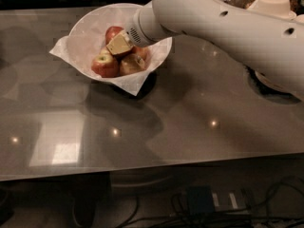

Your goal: Pick apple from white bowl

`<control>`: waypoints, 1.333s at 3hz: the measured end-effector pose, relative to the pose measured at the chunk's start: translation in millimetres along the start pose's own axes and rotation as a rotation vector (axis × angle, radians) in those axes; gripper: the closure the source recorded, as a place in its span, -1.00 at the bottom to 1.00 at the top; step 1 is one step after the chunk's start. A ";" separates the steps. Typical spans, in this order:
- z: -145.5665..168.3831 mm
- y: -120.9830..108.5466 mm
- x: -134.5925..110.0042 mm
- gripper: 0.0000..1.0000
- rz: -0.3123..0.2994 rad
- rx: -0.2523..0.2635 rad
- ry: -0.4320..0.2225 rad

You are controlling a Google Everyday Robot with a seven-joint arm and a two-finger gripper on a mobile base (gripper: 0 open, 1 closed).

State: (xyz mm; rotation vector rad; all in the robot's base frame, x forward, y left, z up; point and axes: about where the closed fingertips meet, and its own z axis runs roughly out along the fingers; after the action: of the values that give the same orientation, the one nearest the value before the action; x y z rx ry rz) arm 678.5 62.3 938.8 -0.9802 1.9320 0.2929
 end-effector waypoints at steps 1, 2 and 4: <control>4.2 -0.7 0.7 -0.20 0.013 0.005 -0.018; 8.6 -1.0 1.0 -0.04 0.023 0.007 -0.036; 11.5 -0.3 0.9 0.81 0.029 0.005 -0.048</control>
Offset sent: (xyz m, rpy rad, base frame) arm 0.0115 0.0024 -0.0101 0.0647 -0.0215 -0.0243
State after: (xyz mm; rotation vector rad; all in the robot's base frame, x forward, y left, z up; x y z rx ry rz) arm 685.7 68.0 931.8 -0.9347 1.9036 0.3253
